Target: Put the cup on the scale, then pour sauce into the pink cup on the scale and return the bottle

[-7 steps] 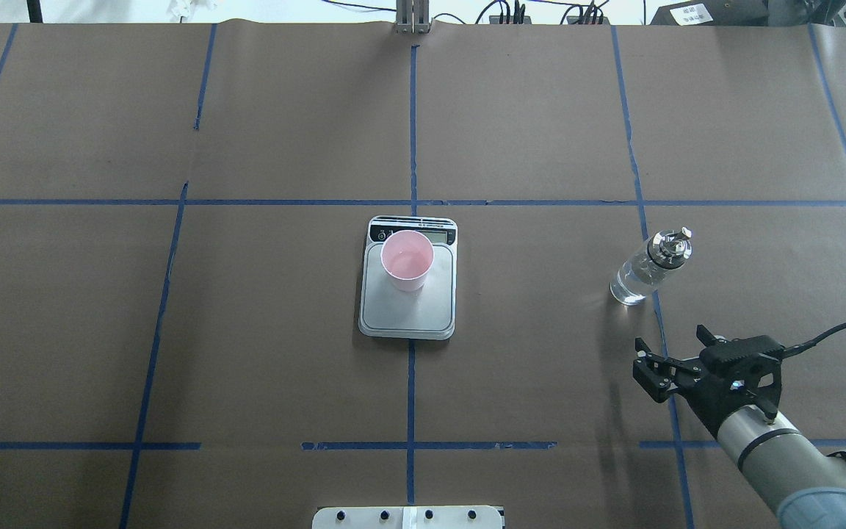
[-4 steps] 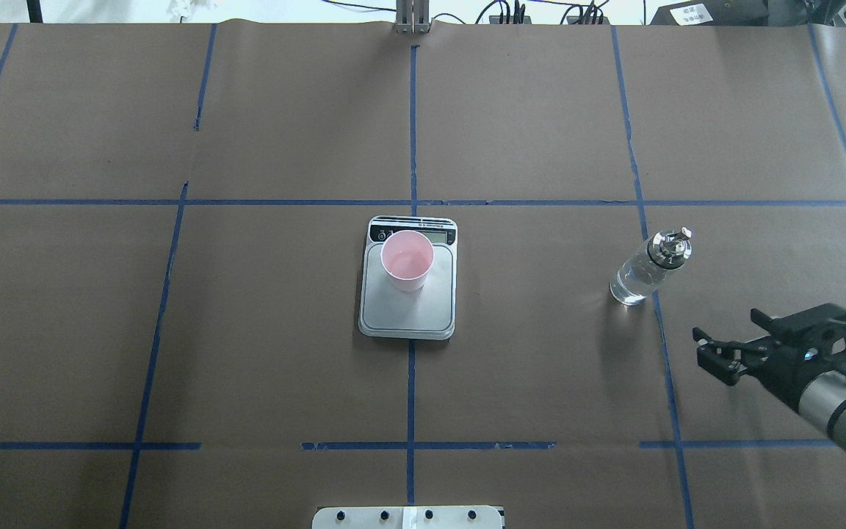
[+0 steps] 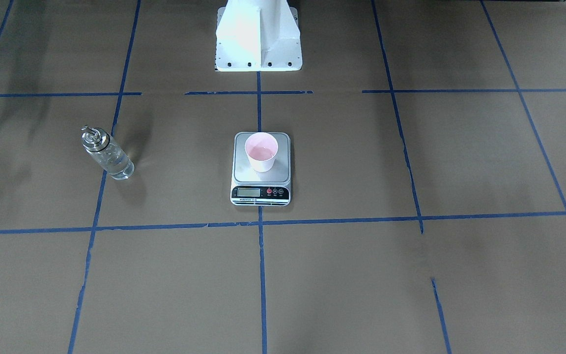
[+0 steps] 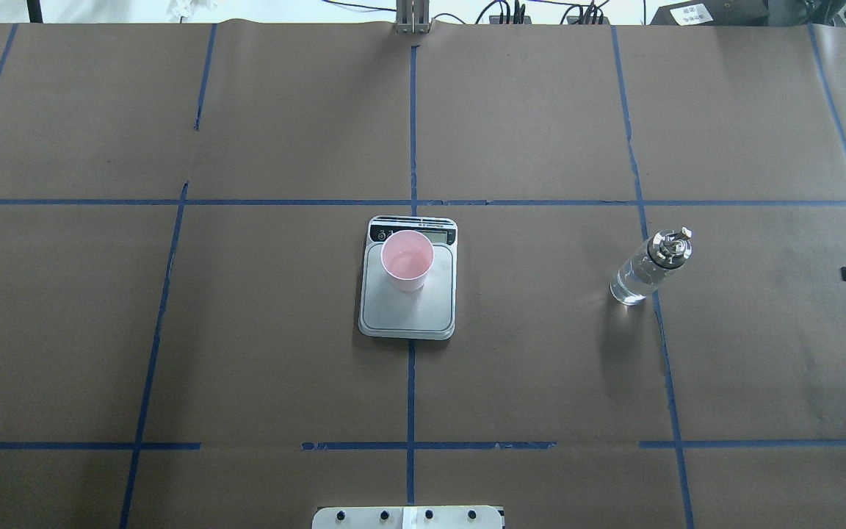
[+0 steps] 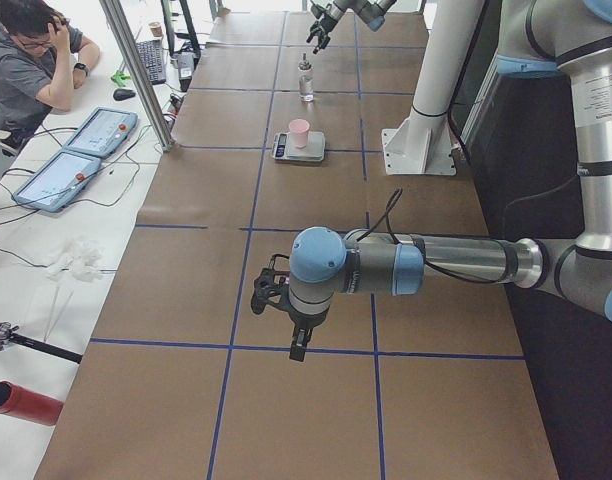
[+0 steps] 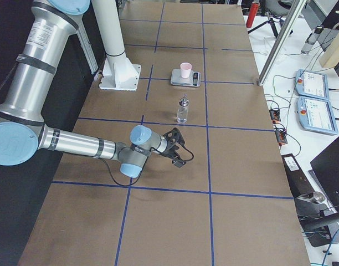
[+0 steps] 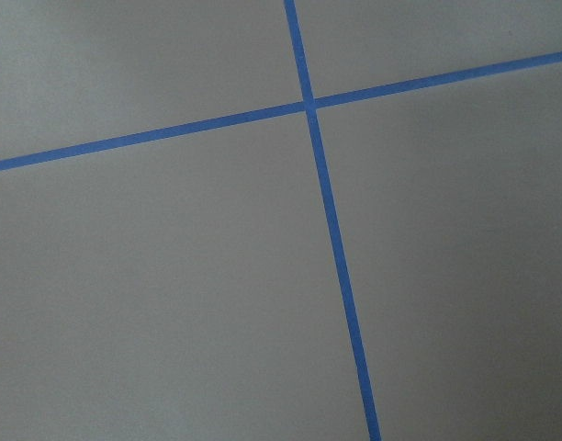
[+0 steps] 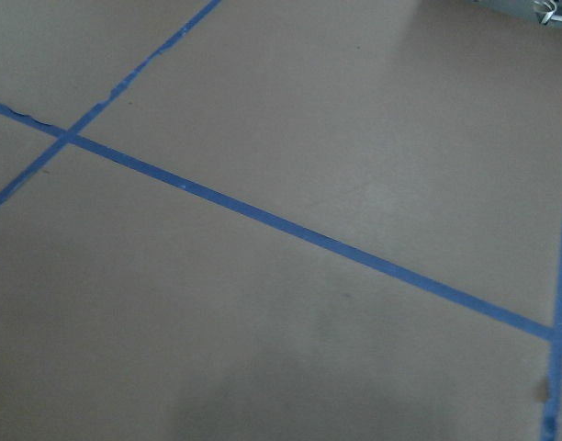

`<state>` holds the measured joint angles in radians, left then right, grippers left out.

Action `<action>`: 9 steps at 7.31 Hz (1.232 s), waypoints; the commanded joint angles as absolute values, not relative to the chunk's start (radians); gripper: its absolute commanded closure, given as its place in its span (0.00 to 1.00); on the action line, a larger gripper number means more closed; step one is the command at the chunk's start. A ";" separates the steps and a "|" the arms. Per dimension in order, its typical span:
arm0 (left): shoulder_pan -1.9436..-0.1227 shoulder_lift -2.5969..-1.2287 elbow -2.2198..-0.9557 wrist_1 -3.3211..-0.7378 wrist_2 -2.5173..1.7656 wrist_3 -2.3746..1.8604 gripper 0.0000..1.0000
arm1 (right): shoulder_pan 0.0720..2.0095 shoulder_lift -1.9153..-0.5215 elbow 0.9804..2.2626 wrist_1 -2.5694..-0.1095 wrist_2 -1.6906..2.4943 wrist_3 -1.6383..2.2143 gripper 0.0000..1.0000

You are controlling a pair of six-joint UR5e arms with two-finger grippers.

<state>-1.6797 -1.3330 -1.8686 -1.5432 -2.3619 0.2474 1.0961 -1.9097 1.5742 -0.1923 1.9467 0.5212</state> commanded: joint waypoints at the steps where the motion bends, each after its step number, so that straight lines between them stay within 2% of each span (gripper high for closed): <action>1: -1.678 -1.335 -1.870 -1.543 -2.362 0.247 0.00 | 1.484 -1.829 1.545 -0.372 2.344 0.338 0.00; 3: -1.678 -1.336 -1.876 -1.543 -2.362 0.247 0.00 | 1.522 -1.735 1.549 -0.608 2.378 0.308 0.00; 5: -1.680 -1.338 -1.876 -1.543 -2.361 0.245 0.00 | 1.560 -1.581 1.580 -1.026 2.370 0.223 0.00; 6: -1.680 -1.338 -1.876 -1.543 -2.361 0.245 0.00 | 1.592 -1.548 1.592 -1.195 2.372 0.060 0.00; 7: -1.680 -1.336 -1.876 -1.543 -2.361 0.245 0.00 | 1.620 -1.530 1.614 -1.364 2.370 -0.037 0.00; 9: -1.680 -1.336 -1.870 -1.543 -2.361 0.248 0.00 | 1.634 -1.650 1.631 -1.422 2.364 -0.048 0.00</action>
